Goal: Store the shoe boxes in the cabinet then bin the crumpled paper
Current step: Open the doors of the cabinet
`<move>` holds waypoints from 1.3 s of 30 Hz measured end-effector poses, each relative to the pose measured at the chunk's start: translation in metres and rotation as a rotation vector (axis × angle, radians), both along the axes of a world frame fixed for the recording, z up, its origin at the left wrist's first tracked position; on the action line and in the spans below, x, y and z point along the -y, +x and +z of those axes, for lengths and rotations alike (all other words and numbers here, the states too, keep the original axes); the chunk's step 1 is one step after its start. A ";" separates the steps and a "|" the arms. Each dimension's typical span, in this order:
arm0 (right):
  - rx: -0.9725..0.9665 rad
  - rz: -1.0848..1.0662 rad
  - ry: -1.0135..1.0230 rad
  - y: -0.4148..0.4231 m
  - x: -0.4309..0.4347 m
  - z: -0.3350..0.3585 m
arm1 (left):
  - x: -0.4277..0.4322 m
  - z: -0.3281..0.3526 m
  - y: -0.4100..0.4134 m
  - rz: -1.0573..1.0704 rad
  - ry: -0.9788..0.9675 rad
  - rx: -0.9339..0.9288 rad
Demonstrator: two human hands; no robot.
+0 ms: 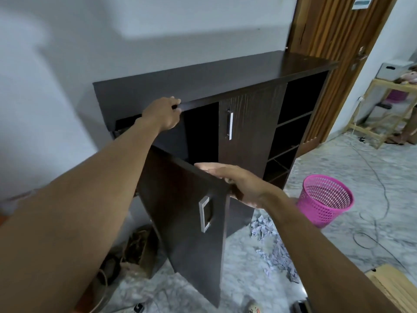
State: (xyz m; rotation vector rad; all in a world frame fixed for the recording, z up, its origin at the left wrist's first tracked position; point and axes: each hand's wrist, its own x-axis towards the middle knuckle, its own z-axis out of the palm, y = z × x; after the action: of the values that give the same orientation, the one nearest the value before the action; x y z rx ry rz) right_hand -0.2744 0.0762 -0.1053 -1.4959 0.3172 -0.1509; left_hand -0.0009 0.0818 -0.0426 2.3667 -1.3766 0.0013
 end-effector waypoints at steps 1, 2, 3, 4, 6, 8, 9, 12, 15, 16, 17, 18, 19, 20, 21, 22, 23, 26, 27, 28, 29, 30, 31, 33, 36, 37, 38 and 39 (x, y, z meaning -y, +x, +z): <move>0.011 0.034 0.030 0.006 -0.011 -0.001 | -0.009 0.000 0.002 0.017 -0.013 -0.009; 0.030 0.065 0.069 0.013 -0.021 -0.002 | -0.019 -0.001 0.005 0.033 -0.019 -0.010; 0.048 0.101 0.109 0.021 -0.031 -0.003 | -0.028 -0.001 0.007 0.045 -0.018 -0.010; 0.061 0.135 0.128 0.029 -0.041 -0.004 | -0.037 0.000 0.010 0.053 -0.013 -0.004; 0.061 0.160 0.096 0.047 -0.058 -0.007 | -0.052 0.001 0.014 0.053 0.017 0.014; 0.046 0.138 0.040 0.065 -0.074 -0.007 | -0.064 0.003 0.015 0.047 0.061 0.029; 0.044 0.126 0.023 0.073 -0.082 -0.007 | -0.069 0.004 0.016 0.048 0.084 0.028; 0.064 0.102 -0.008 0.089 -0.103 -0.007 | -0.082 0.004 0.017 0.037 0.115 0.016; 0.096 0.088 -0.042 0.096 -0.120 -0.009 | -0.090 0.005 0.018 0.036 0.136 -0.007; 0.107 0.084 -0.050 0.098 -0.124 -0.011 | -0.090 0.006 0.018 0.042 0.145 -0.014; 0.121 0.078 -0.050 0.099 -0.128 -0.011 | -0.091 0.007 0.018 0.044 0.152 -0.019; 0.138 0.065 -0.030 0.100 -0.130 -0.012 | -0.091 0.007 0.016 0.042 0.157 -0.022; 0.150 0.053 -0.009 0.100 -0.131 -0.013 | -0.091 0.007 0.016 0.039 0.157 -0.026; 0.154 0.044 -0.006 0.099 -0.131 -0.013 | -0.090 0.007 0.016 0.037 0.154 -0.024; 0.152 0.041 -0.026 0.098 -0.129 -0.014 | -0.090 0.007 0.016 0.037 0.150 -0.018; 0.150 0.049 -0.053 0.096 -0.125 -0.014 | -0.090 0.006 0.016 0.036 0.147 -0.008; 0.144 0.067 -0.072 0.095 -0.121 -0.014 | -0.089 0.006 0.016 0.035 0.144 0.007; 0.134 0.097 -0.165 0.089 -0.102 -0.015 | -0.083 0.004 0.018 0.041 0.136 0.071; 0.142 0.054 -0.215 0.087 -0.092 -0.017 | -0.079 0.003 0.019 0.041 0.136 0.096; 0.156 -0.029 -0.261 0.083 -0.079 -0.020 | -0.073 0.002 0.020 0.033 0.139 0.126; 0.161 -0.145 -0.302 0.079 -0.064 -0.024 | -0.066 0.001 0.021 0.019 0.142 0.153; 0.156 -0.277 -0.342 0.074 -0.046 -0.029 | -0.059 0.001 0.020 0.000 0.143 0.173; 0.141 -0.412 -0.383 0.069 -0.027 -0.033 | -0.050 0.001 0.019 -0.018 0.140 0.179; 0.091 -0.624 -0.420 0.061 0.016 -0.040 | -0.030 0.003 0.013 -0.038 0.131 0.156; -0.005 -0.772 -0.421 0.055 0.077 -0.043 | 0.008 0.006 -0.003 -0.064 0.085 0.131; -0.033 -0.792 -0.434 0.056 0.095 -0.043 | 0.022 0.005 -0.008 -0.078 0.073 0.134; -0.055 -0.803 -0.449 0.058 0.111 -0.042 | 0.038 0.004 -0.012 -0.094 0.067 0.141; -0.075 -0.808 -0.459 0.061 0.126 -0.040 | 0.053 0.003 -0.015 -0.108 0.068 0.146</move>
State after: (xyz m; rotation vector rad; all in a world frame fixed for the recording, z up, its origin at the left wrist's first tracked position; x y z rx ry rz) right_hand -0.2137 -0.0494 -0.1451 -1.7474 0.9906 -0.8568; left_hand -0.0162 0.0287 -0.0393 2.3846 -1.5956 0.1009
